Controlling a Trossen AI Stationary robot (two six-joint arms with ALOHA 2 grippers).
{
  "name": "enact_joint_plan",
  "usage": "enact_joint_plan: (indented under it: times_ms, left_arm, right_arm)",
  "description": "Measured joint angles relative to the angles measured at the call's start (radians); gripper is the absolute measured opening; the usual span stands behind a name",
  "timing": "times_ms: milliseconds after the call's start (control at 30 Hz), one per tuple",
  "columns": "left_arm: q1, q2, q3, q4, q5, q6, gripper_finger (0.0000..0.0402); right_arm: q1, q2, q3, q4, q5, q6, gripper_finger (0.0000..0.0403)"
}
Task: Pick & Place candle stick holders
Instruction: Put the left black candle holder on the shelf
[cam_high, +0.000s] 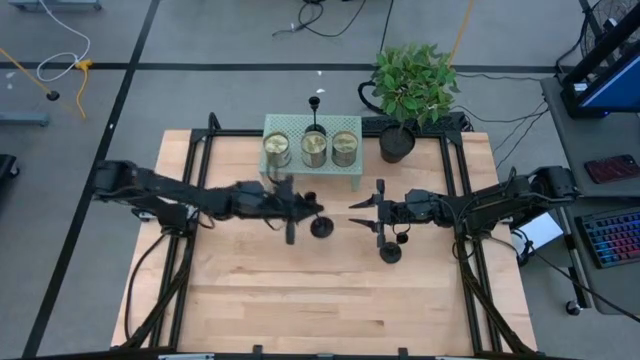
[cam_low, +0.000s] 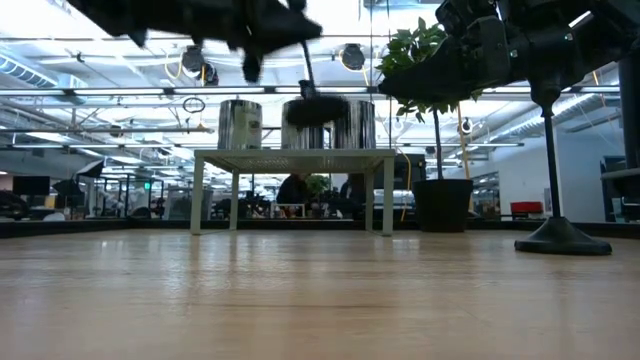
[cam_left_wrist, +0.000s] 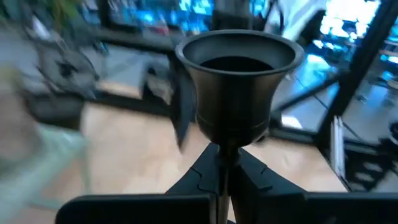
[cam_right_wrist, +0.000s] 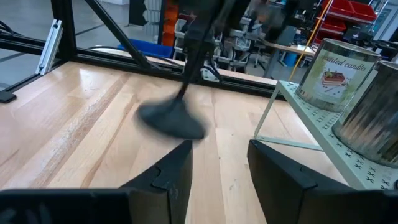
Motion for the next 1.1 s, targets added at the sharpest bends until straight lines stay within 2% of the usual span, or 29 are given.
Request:
enact_joint_plan:
  times_ms: [133,233,433,567,733,900,1100]
  left_arm:
    - [0.021,-0.150,0.001,-0.086,-0.089,0.094,0.0012]
    - [0.047,-0.243,0.001,-0.091,-0.112,0.177,0.0012]
    - [0.171,-0.337,0.103,-0.234,-0.201,0.304,0.0012]
    - [0.306,-0.326,0.223,-0.392,-0.200,0.313,0.0012]
    - [0.488,-0.275,0.326,-0.476,-0.131,0.293,0.0012]
    - [0.657,-0.194,0.351,-0.459,0.013,0.234,0.0012]
    - [0.794,-0.096,0.352,-0.450,0.049,0.210,0.0012]
  right_arm:
    - [0.000,0.000,0.000,0.000,0.000,0.000,0.0146]
    - [0.000,0.000,0.000,-0.001,0.000,0.000,0.0146]
    - [0.000,0.000,0.000,0.012,0.000,0.000,0.0146]
    - [0.000,0.000,0.000,0.026,0.000,0.000,0.0146]
    - [0.000,0.000,0.000,0.023,0.000,0.000,0.0146]
    - [0.000,0.000,0.000,0.023,0.000,0.000,0.0146]
    - [0.000,0.000,0.000,0.020,0.000,0.000,0.0146]
